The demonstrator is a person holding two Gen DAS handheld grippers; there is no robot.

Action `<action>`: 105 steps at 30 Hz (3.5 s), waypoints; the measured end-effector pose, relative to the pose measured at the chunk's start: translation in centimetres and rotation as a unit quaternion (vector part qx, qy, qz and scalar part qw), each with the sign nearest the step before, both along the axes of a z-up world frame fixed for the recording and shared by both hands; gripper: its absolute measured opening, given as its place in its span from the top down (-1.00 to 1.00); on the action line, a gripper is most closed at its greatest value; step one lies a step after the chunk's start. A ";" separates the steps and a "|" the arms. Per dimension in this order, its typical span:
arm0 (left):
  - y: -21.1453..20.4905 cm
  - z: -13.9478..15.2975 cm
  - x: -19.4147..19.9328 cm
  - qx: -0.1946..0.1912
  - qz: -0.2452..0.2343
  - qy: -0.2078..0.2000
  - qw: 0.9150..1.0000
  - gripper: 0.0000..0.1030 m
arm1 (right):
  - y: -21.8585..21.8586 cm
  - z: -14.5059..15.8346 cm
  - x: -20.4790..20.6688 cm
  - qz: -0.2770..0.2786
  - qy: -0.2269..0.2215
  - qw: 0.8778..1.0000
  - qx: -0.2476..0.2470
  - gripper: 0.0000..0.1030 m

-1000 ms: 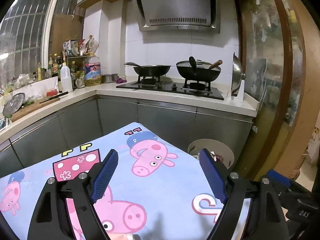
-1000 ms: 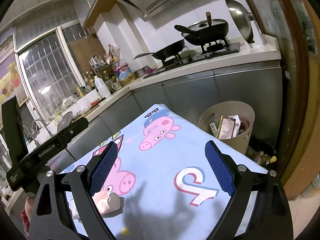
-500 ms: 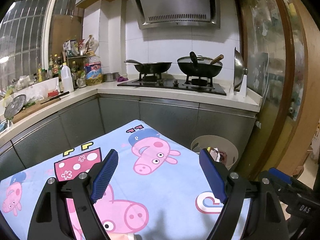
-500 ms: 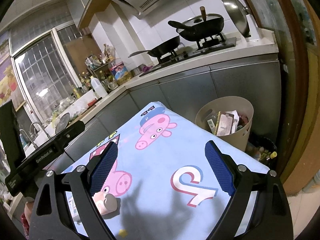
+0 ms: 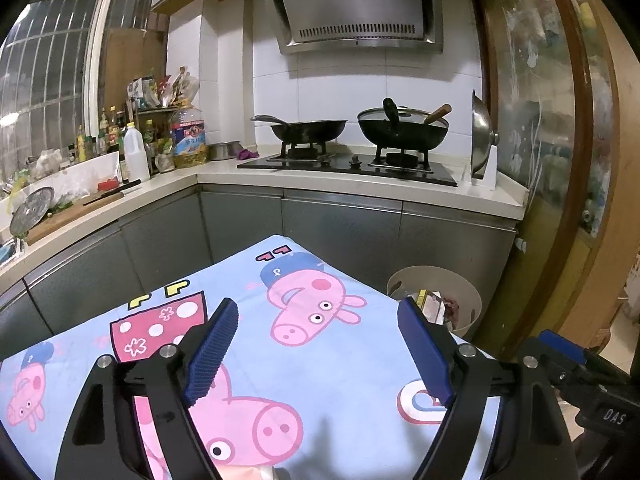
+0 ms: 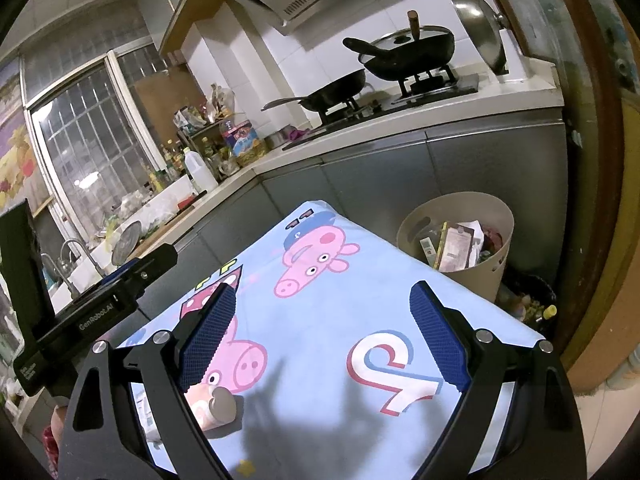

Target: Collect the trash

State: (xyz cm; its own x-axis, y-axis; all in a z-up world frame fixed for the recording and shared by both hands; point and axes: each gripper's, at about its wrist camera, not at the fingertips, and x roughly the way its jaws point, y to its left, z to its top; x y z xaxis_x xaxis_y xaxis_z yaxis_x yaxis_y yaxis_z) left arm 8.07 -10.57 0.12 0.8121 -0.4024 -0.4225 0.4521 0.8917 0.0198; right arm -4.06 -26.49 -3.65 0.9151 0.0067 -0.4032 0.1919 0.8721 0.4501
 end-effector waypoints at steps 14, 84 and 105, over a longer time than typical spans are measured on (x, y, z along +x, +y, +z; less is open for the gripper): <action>2.0 -0.2 0.4 -0.015 0.013 0.008 1.000 -0.57 | 1.6 0.0 0.8 0.016 0.010 1.000 -0.013 -0.70; 22.6 -14.3 -0.2 -0.018 0.199 0.233 0.952 -0.27 | 20.9 -9.7 7.4 0.461 0.204 0.863 -0.038 0.20; 25.0 -12.3 -1.3 -0.030 0.213 0.210 0.954 -0.23 | 17.2 -11.4 18.5 0.458 0.236 0.855 0.061 -0.28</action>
